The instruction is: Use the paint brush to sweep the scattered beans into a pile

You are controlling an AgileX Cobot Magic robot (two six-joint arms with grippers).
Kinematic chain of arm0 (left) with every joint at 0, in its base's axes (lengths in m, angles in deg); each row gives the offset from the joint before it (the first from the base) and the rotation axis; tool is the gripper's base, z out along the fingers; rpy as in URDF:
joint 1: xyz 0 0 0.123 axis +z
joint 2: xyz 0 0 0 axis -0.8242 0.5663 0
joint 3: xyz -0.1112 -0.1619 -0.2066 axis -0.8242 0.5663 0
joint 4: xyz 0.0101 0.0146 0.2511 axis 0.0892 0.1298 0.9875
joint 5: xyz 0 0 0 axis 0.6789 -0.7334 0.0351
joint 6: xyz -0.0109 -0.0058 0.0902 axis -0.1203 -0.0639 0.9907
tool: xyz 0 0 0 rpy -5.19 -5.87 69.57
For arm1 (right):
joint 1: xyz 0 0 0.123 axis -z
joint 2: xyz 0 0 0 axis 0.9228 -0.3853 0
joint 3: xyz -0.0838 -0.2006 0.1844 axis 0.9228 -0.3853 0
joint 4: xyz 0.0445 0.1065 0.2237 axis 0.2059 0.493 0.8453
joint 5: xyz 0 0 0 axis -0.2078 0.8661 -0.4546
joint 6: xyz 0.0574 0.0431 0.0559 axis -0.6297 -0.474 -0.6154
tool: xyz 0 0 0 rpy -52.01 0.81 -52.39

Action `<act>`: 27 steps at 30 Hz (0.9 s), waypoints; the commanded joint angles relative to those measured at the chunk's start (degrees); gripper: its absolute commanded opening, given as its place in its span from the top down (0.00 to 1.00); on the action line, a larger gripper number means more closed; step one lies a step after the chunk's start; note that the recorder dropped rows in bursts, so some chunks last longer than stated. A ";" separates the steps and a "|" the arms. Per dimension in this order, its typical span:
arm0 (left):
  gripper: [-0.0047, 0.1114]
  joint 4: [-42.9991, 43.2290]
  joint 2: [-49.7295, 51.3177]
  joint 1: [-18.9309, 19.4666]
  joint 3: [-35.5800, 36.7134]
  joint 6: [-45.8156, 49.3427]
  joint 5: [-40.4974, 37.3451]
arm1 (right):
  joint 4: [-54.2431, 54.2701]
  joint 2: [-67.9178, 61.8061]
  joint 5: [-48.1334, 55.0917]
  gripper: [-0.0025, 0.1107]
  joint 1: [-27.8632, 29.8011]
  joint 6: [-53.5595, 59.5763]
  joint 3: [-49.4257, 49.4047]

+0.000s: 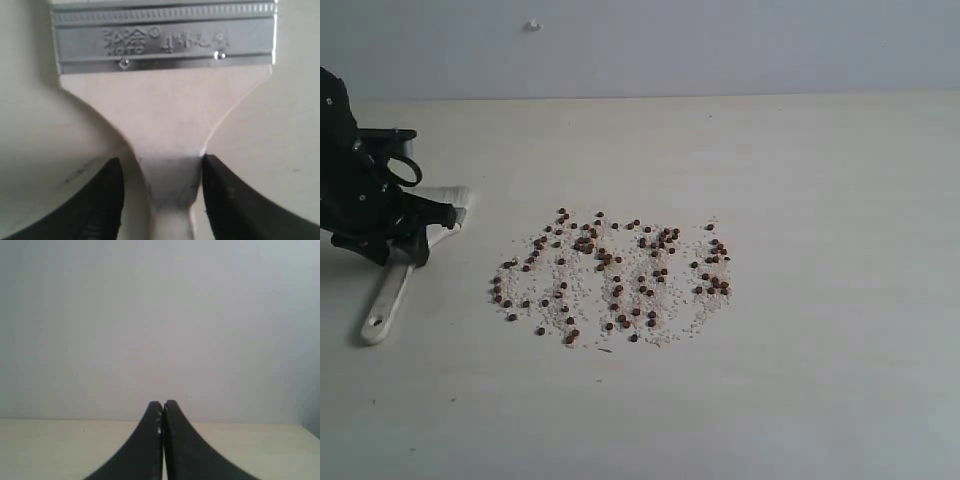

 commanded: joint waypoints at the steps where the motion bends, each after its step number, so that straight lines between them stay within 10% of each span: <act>1: 0.56 0.23 -0.01 -0.01 -0.38 -0.60 1.30 | -0.44 0.37 -0.52 0.98 0.40 0.23 0.06; 17: 0.57 0.23 1.87 -0.01 -0.38 -0.60 1.30 | -0.21 0.37 -0.52 0.98 0.40 0.23 0.06; 22: 0.95 0.62 1.87 -0.01 -0.38 2.10 0.05 | -0.33 0.37 -0.52 0.98 0.40 0.23 0.06; 27: 0.96 0.75 1.87 -0.01 -0.38 2.59 -0.05 | -0.33 0.37 -0.52 0.98 0.40 0.23 0.06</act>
